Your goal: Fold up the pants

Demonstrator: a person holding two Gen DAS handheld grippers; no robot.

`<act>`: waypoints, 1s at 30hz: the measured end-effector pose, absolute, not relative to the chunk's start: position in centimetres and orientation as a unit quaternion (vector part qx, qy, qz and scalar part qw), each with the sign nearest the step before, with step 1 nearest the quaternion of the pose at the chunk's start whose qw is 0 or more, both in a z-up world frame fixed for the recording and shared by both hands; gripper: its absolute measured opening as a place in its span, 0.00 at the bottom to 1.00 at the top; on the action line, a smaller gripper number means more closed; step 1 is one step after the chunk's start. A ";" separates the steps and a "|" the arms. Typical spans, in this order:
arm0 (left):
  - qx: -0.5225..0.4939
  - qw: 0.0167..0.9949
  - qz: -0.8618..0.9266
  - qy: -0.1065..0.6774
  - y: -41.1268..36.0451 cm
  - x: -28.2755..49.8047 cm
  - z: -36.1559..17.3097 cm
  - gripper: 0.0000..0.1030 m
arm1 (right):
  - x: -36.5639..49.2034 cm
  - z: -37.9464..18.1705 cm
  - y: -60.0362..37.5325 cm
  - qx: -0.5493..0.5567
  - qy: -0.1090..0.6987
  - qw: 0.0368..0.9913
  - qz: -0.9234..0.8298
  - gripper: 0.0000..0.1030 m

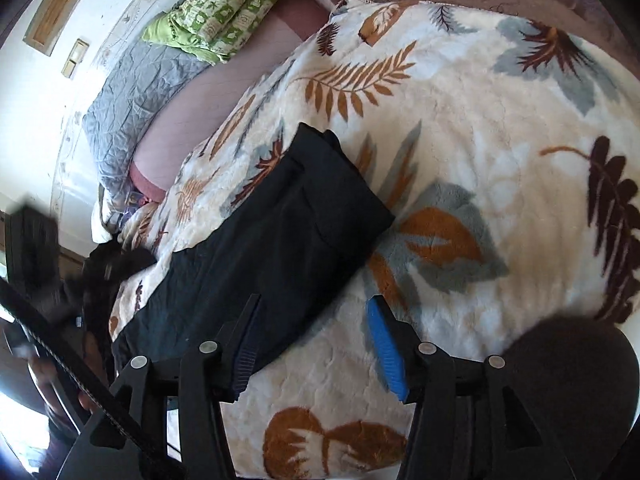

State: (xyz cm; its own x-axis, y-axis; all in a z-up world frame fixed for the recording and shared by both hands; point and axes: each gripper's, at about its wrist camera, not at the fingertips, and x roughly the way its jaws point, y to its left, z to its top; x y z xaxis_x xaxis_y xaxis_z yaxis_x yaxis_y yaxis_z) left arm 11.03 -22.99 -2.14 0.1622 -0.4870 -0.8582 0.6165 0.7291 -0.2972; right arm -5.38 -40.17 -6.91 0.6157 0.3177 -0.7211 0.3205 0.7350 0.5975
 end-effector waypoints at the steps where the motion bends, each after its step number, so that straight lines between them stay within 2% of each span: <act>1: 0.064 0.752 -0.367 0.544 -24.6 11.8 -2.7 0.70 | -5.1 -7.2 -40.3 0.367 0.437 0.821 0.000 0.57; 8: 0.095 0.720 -0.383 0.571 -32.0 15.5 -5.9 0.69 | -3.3 -7.8 -40.5 0.353 0.428 0.832 0.010 0.63; 12: 0.131 0.708 -0.393 0.572 -34.5 16.0 -7.2 0.70 | -3.0 -8.0 -40.3 0.341 0.421 0.840 0.013 0.66; 17: 0.162 0.695 -0.395 0.578 -36.3 15.9 -8.7 0.71 | -2.8 -8.4 -39.9 0.341 0.405 0.848 0.015 0.74; 19: 0.205 0.691 -0.397 0.568 -37.4 15.0 -8.8 0.70 | -2.5 -8.3 -39.3 0.332 0.403 0.853 0.010 0.76; 20: 0.221 0.690 -0.398 0.563 -37.6 14.7 -8.8 0.65 | -2.4 -8.3 -39.1 0.326 0.402 0.856 0.007 0.76; 21: 0.241 0.691 -0.397 0.554 -37.8 14.3 -8.7 0.44 | -2.4 -8.3 -38.7 0.320 0.401 0.859 0.004 0.76; 22: 0.247 0.687 -0.407 0.550 -37.8 13.9 -8.3 0.31 | -2.3 -8.3 -38.4 0.311 0.401 0.862 0.003 0.76; 23: 0.247 0.687 -0.409 0.548 -37.6 13.9 -8.0 0.28 | -2.2 -8.2 -38.2 0.303 0.402 0.864 0.004 0.69; 24: 0.245 0.686 -0.411 0.549 -37.4 13.9 -7.8 0.23 | -2.1 -8.2 -38.1 0.296 0.402 0.866 0.005 0.55; 25: 0.239 0.685 -0.415 0.549 -37.1 14.0 -7.6 0.22 | -1.9 -8.3 -38.1 0.300 0.403 0.865 0.011 0.18; 26: 0.231 0.686 -0.417 0.549 -36.6 14.1 -7.3 0.21 | -1.6 -8.8 -38.4 0.323 0.409 0.853 0.032 0.14; 30: 0.189 0.703 -0.422 0.540 -34.1 14.2 -5.2 0.21 | -1.3 -8.6 -38.3 0.339 0.404 0.848 0.049 0.14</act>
State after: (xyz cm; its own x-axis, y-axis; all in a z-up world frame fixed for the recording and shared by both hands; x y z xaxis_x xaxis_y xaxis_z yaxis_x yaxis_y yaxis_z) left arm 14.17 -34.05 -5.24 0.0597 -0.3894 -0.9192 0.7977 0.5722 -0.1906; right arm -1.33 -38.28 -8.58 0.6685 0.3569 -0.6525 0.1909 0.7656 0.6143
